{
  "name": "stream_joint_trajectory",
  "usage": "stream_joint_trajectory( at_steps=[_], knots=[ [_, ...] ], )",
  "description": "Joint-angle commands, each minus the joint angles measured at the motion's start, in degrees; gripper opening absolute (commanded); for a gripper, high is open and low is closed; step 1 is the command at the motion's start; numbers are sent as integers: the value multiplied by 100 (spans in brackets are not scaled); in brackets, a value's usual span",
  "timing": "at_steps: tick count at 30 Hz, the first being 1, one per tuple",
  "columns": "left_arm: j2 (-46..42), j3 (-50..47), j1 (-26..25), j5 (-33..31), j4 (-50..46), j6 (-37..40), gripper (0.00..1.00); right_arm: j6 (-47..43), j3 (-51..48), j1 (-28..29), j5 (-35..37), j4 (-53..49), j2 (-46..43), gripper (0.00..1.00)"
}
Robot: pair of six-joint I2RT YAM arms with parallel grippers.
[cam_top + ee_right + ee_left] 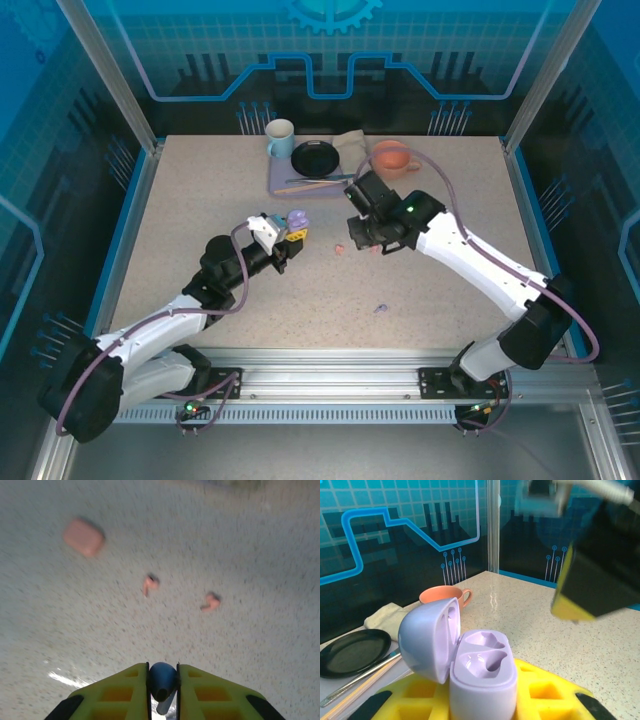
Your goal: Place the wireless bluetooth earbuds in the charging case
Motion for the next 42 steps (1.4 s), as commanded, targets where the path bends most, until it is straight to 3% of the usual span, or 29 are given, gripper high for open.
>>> stream_joint_trajectory(
  at_steps=[1, 12, 22, 42],
  knots=[
    [56, 264, -43, 133, 70, -54, 0, -208, 605, -42, 83, -266, -79, 18],
    [386, 518, -48, 172, 289, -241, 0, -424, 1881, 418, 243, -12, 238, 19],
    [703, 788, -49, 174, 605, -520, 0, -534, 1051, 1304, 957, 1563, -19, 20],
    [773, 900, -111, 107, 695, -668, 0, -175, 749, 1419, 1221, 2495, 260, 19]
  ],
)
